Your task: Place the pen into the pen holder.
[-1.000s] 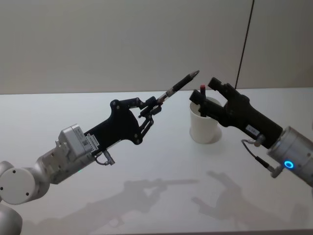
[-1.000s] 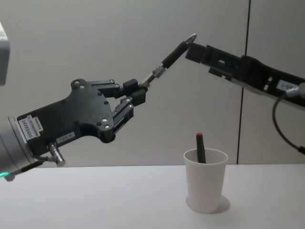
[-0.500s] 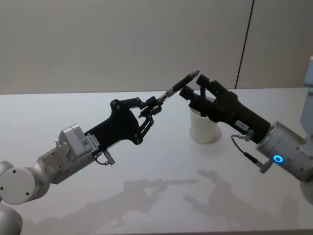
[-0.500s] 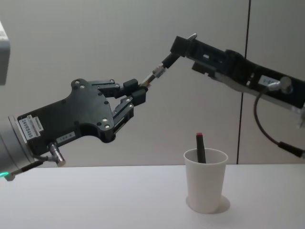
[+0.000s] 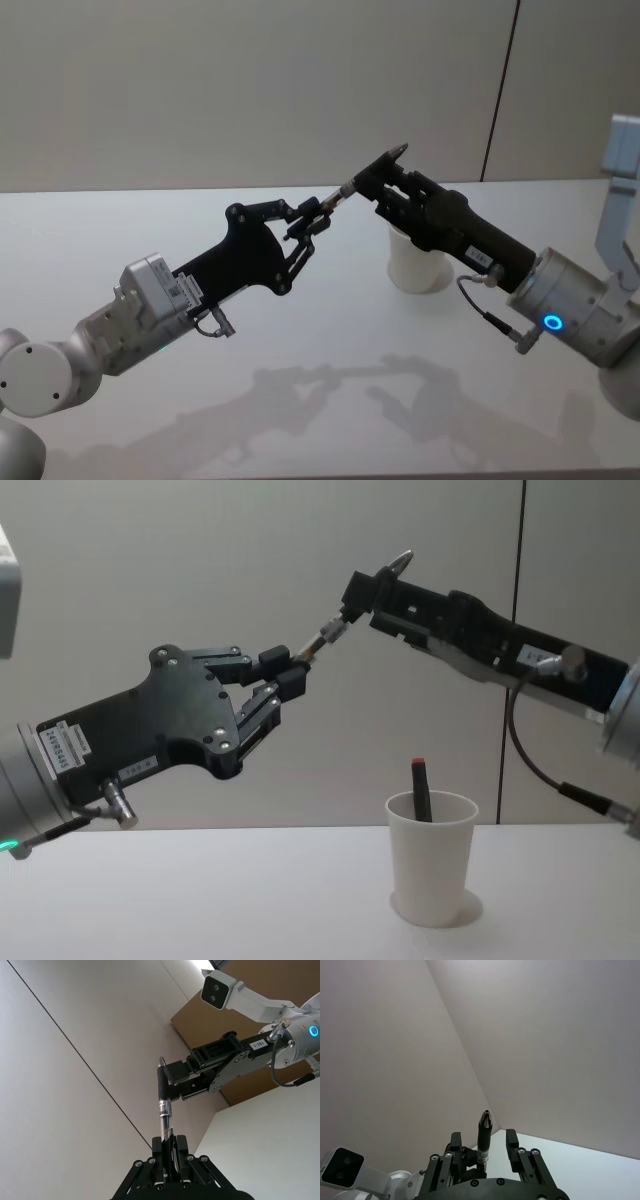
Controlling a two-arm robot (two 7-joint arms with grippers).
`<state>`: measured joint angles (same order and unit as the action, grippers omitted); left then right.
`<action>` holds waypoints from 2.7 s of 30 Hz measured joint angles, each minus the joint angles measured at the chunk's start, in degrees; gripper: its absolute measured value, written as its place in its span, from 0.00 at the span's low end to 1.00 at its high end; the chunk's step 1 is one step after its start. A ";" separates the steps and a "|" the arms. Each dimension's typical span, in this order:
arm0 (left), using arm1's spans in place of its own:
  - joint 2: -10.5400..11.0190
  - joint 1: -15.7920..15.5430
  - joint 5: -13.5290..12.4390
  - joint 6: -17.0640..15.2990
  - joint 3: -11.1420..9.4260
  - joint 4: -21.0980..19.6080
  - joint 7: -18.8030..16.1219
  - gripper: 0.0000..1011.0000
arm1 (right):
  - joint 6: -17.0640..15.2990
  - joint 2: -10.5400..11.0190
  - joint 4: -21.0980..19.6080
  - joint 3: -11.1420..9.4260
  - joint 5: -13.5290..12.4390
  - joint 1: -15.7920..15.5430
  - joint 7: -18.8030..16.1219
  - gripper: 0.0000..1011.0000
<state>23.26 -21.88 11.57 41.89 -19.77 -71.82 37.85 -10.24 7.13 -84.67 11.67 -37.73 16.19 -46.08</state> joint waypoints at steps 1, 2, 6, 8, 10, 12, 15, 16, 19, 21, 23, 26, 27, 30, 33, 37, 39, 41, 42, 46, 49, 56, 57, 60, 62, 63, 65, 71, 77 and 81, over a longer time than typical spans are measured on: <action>0.00 0.00 0.00 0.00 0.00 0.00 0.00 0.17 | -0.05 0.00 0.11 0.07 -0.16 0.07 -0.02 0.57; 0.00 0.00 0.00 0.00 0.00 0.00 0.00 0.18 | -0.08 -0.01 0.16 0.12 -0.25 0.10 -0.02 0.53; 0.00 0.00 0.00 0.00 0.00 0.00 -0.01 0.17 | -0.13 -0.01 0.38 0.30 -0.66 0.25 -0.04 0.41; 0.00 0.00 0.00 0.00 0.00 0.00 -0.01 0.18 | -0.12 0.01 0.48 0.38 -0.92 0.35 -0.03 0.34; 0.00 0.00 0.00 0.00 0.00 0.00 -0.01 0.17 | -0.10 0.01 0.60 0.46 -1.17 0.45 0.00 0.27; 0.00 0.00 0.00 0.00 0.00 0.00 -0.02 0.18 | 0.02 0.02 0.71 0.51 -1.50 0.58 0.07 0.21; 0.00 0.00 0.00 0.00 0.00 -0.01 -0.02 0.17 | 0.17 0.02 0.85 0.62 -1.78 0.75 0.12 0.13; 0.00 0.00 0.01 0.00 0.00 -0.01 -0.03 0.17 | 0.26 0.01 0.93 0.67 -1.93 0.85 0.14 0.10; -0.01 0.00 0.08 0.04 0.00 -0.04 -0.05 0.17 | 0.40 0.01 0.99 0.73 -2.19 0.97 0.22 0.09; 0.00 0.00 0.09 0.07 0.00 -0.05 -0.05 0.17 | 0.54 0.01 1.02 0.80 -2.42 1.09 0.31 0.09; 0.00 0.00 0.11 0.10 0.00 -0.07 -0.07 0.17 | 0.70 0.01 1.03 0.87 -2.68 1.23 0.39 0.09; 0.00 0.00 0.11 0.10 0.00 -0.07 -0.08 0.17 | 0.87 0.03 1.03 0.90 -2.96 1.33 0.49 0.09; 0.00 0.00 0.11 0.10 0.00 -0.07 -0.08 0.17 | 0.99 0.05 1.03 0.93 -3.20 1.40 0.57 0.09; 0.00 0.00 0.10 0.10 0.00 -0.07 -0.08 0.18 | 1.17 0.10 0.99 0.97 -3.56 1.51 0.70 0.09; 0.02 0.03 -0.04 -0.06 0.01 0.00 -0.03 0.25 | 1.47 0.17 0.78 0.97 -4.08 1.65 0.81 0.09; 0.02 0.03 -0.05 -0.06 0.00 0.00 -0.01 0.35 | 1.61 0.28 0.63 1.09 -4.38 1.70 0.90 0.09; 0.02 0.03 -0.05 -0.06 0.00 0.00 -0.01 0.42 | 1.65 0.31 0.59 1.13 -4.50 1.73 0.95 0.09; 0.01 0.03 -0.05 -0.06 0.00 0.00 -0.01 0.48 | 1.70 0.38 0.50 1.19 -4.65 1.76 1.04 0.09; 0.01 0.03 -0.05 -0.06 0.00 0.00 -0.01 0.50 | 1.73 0.41 0.47 1.21 -4.72 1.78 1.06 0.09; 0.00 0.01 -0.05 -0.06 0.00 0.00 -0.01 0.66 | 1.85 0.57 0.34 1.34 -5.03 1.84 1.19 0.09; 0.00 0.00 -0.05 -0.06 0.00 0.00 -0.01 0.74 | 1.91 0.65 0.27 1.38 -5.17 1.86 1.26 0.09; 0.00 0.00 -0.03 -0.03 0.00 0.00 -0.01 0.92 | 2.47 1.02 0.14 1.50 -5.33 1.88 1.66 0.09; 0.00 0.00 -0.02 -0.03 0.00 0.00 -0.01 0.96 | 2.59 1.06 0.14 1.50 -5.33 1.88 1.75 0.09; 0.00 0.00 0.00 -0.01 0.00 0.00 -0.01 0.99 | 3.00 1.27 0.14 1.50 -5.23 1.88 2.06 0.09; 0.00 0.00 0.00 0.00 0.00 0.00 -0.01 0.99 | 3.40 1.42 0.17 1.46 -5.04 1.89 2.39 0.09; 0.00 0.00 0.01 0.00 0.00 0.00 -0.01 0.99 | 3.53 1.46 0.21 1.44 -4.95 1.91 2.50 0.09; 0.00 0.00 0.01 0.01 0.00 0.00 -0.01 0.99 | 3.95 1.65 0.38 1.34 -4.69 1.97 2.86 0.09; 0.00 0.00 0.01 0.01 0.00 0.00 -0.02 0.99 | 5.55 2.14 0.89 1.03 -3.72 2.13 4.52 0.09; 0.00 0.00 0.01 0.01 0.00 0.00 -0.01 0.99 | 7.72 2.59 1.26 0.69 -2.22 2.21 7.04 0.09; 0.00 0.00 0.01 0.00 0.00 0.00 -0.02 0.99 | 9.09 2.84 1.47 0.48 -1.06 2.23 9.15 0.09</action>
<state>23.26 -21.88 11.57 41.89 -19.78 -71.82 37.83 -1.15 9.97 -83.20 12.15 -38.79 18.42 -36.93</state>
